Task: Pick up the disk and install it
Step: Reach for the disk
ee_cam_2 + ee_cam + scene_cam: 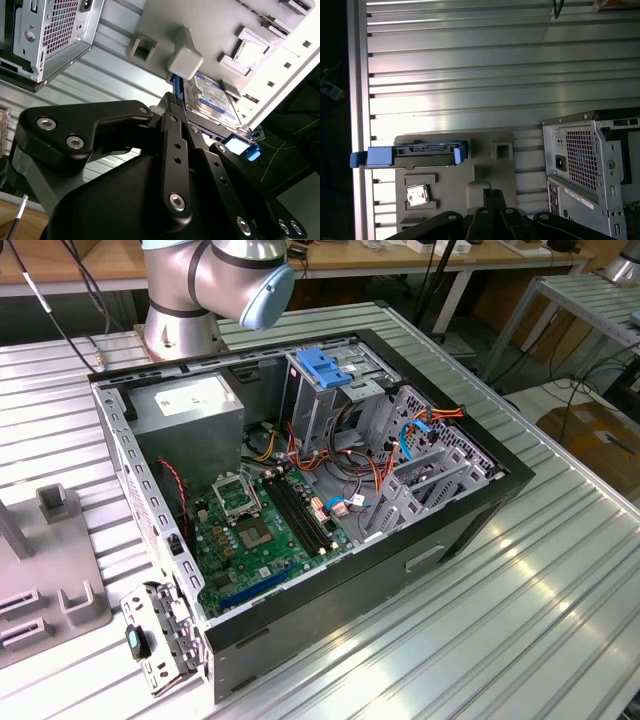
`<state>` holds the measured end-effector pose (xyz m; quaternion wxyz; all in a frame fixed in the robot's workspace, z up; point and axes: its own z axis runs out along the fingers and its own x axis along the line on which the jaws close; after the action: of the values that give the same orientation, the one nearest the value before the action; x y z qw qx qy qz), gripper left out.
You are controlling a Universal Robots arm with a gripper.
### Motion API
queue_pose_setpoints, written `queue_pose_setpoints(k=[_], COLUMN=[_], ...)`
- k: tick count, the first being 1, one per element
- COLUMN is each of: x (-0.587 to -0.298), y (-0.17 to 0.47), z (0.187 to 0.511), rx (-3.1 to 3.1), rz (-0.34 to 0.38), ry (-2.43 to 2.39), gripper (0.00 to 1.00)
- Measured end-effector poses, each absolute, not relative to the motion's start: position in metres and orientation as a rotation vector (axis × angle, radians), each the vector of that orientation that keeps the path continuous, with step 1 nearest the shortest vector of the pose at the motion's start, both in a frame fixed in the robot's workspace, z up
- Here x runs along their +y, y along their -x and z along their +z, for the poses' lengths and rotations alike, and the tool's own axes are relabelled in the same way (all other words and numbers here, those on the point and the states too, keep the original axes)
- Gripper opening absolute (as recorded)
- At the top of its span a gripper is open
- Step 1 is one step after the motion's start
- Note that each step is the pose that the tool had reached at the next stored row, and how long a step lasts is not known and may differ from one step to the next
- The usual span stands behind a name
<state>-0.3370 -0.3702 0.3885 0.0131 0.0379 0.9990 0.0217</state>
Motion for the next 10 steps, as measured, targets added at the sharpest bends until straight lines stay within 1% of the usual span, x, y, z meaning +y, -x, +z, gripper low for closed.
queue_pose_setpoints(k=[10], x=[-0.3698], y=[0.3408], z=[0.3879], rx=[3.113], rz=[0.068], ry=[-0.118], gripper=[0.11])
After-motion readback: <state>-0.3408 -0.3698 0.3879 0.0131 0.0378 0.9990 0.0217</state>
